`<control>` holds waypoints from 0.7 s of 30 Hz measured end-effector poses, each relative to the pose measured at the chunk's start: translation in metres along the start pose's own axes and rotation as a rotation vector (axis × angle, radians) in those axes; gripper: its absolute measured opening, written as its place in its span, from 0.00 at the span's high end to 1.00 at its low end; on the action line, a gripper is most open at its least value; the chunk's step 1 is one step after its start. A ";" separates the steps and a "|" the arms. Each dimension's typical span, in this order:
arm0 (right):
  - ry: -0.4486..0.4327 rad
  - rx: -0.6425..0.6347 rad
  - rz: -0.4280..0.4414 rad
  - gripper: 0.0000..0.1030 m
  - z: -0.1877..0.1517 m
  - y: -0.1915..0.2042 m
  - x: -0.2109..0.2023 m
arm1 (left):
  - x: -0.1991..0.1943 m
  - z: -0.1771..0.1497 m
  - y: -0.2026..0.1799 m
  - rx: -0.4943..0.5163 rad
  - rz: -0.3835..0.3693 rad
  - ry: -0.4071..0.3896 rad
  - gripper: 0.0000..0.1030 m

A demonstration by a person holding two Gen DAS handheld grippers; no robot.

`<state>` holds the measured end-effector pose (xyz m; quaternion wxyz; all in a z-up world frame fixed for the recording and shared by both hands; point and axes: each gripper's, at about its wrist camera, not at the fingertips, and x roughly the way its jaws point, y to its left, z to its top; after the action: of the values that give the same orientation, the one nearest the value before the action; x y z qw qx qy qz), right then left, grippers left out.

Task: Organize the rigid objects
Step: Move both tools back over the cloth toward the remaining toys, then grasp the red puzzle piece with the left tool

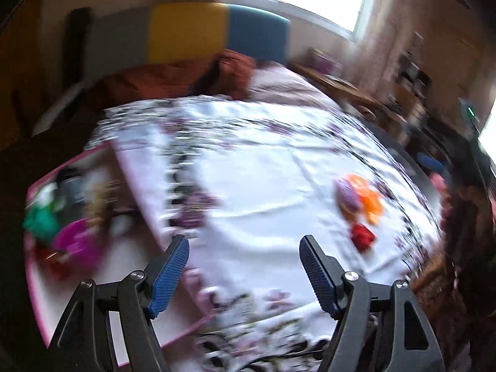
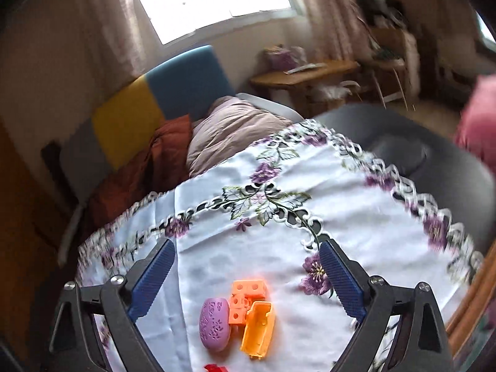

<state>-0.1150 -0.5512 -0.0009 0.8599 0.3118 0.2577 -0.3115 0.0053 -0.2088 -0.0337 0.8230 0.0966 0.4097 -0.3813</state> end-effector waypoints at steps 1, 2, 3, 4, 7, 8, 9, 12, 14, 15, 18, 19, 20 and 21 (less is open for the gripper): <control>-0.001 0.022 0.000 0.08 0.000 -0.004 0.002 | 0.007 0.001 -0.012 0.035 -0.032 0.018 0.30; -0.004 0.042 0.008 0.08 -0.002 -0.007 0.004 | 0.015 0.001 -0.024 0.069 -0.060 0.032 0.31; -0.003 0.054 0.005 0.08 -0.004 -0.008 0.005 | 0.023 0.001 -0.037 0.108 -0.087 0.047 0.31; -0.017 0.050 0.003 0.08 -0.003 -0.008 0.003 | 0.031 0.000 -0.048 0.137 -0.109 0.061 0.31; -0.090 0.078 0.047 0.07 -0.005 -0.013 -0.009 | 0.053 0.001 -0.077 0.210 -0.191 0.101 0.31; -0.091 0.098 0.066 0.07 -0.005 -0.017 -0.009 | 0.059 0.001 -0.085 0.234 -0.210 0.109 0.31; -0.093 0.111 0.076 0.07 -0.005 -0.019 -0.010 | 0.064 0.002 -0.093 0.261 -0.227 0.111 0.31; -0.110 0.142 0.109 0.07 -0.005 -0.025 -0.013 | 0.075 0.002 -0.114 0.340 -0.259 0.119 0.31; -0.126 0.147 0.126 0.07 -0.005 -0.025 -0.016 | 0.085 0.004 -0.126 0.388 -0.281 0.122 0.31; -0.133 0.148 0.134 0.07 -0.005 -0.025 -0.017 | 0.090 0.004 -0.131 0.415 -0.280 0.122 0.31; -0.140 0.153 0.145 0.07 -0.005 -0.026 -0.018 | 0.104 0.002 -0.140 0.471 -0.293 0.149 0.32; -0.140 0.156 0.147 0.07 -0.005 -0.026 -0.018 | 0.110 0.002 -0.143 0.486 -0.288 0.159 0.32; -0.139 0.159 0.152 0.07 -0.005 -0.027 -0.018 | 0.114 0.002 -0.145 0.494 -0.287 0.169 0.32; -0.137 0.162 0.157 0.07 -0.005 -0.027 -0.018 | 0.119 0.001 -0.147 0.500 -0.292 0.182 0.32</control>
<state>-0.1474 -0.5577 -0.0030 0.8692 0.3774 0.1470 -0.2835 -0.0529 -0.3762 -0.0996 0.6700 0.2700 0.3848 -0.5745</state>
